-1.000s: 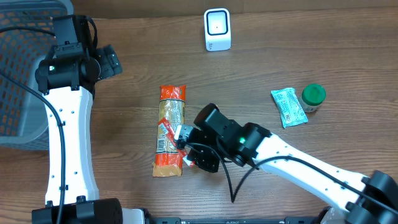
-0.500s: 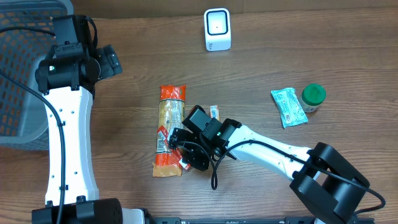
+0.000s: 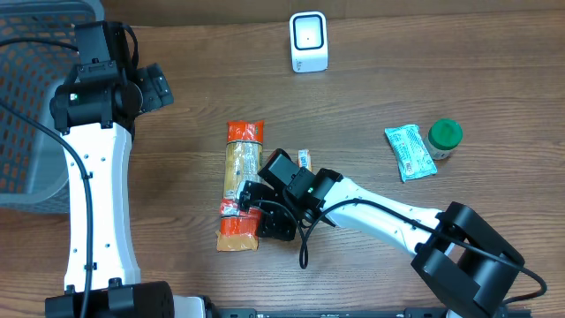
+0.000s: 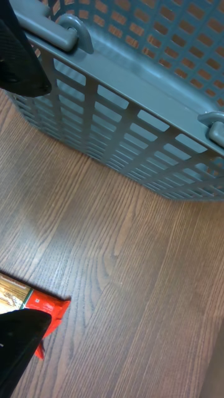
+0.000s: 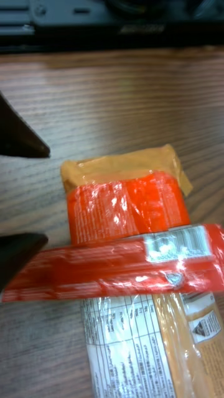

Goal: Scan the item barcode
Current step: 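Lower the right gripper and grasp the spaghetti pack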

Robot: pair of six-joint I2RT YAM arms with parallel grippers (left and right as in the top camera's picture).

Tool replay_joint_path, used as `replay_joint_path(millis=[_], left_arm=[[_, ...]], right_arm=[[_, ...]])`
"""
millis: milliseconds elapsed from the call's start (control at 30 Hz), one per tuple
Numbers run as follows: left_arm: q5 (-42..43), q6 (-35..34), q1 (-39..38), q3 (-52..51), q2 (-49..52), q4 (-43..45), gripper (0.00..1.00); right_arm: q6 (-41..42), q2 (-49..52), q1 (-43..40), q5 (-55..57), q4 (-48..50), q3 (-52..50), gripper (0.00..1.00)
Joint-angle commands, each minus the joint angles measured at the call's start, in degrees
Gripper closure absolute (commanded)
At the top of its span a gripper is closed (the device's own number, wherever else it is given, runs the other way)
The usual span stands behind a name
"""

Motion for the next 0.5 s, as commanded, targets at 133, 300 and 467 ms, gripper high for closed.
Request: replay_joint_path(millis=[133, 300, 467], left_arm=[[-0.76, 0.50, -0.04, 1.05, -0.81, 0.04, 0.00], [-0.76, 0.50, -0.04, 1.05, -0.81, 0.04, 0.00], [-0.76, 0.50, -0.04, 1.05, -0.81, 0.04, 0.00]], right_arm=[[0.28, 2.51, -0.09, 6.36, 2.73, 1.55, 0.37], [2.23, 2.64, -0.20, 14.97, 5.79, 1.57, 0.34], [2.19, 2.64, -0.87, 16.61, 7.67, 1.57, 0.34]])
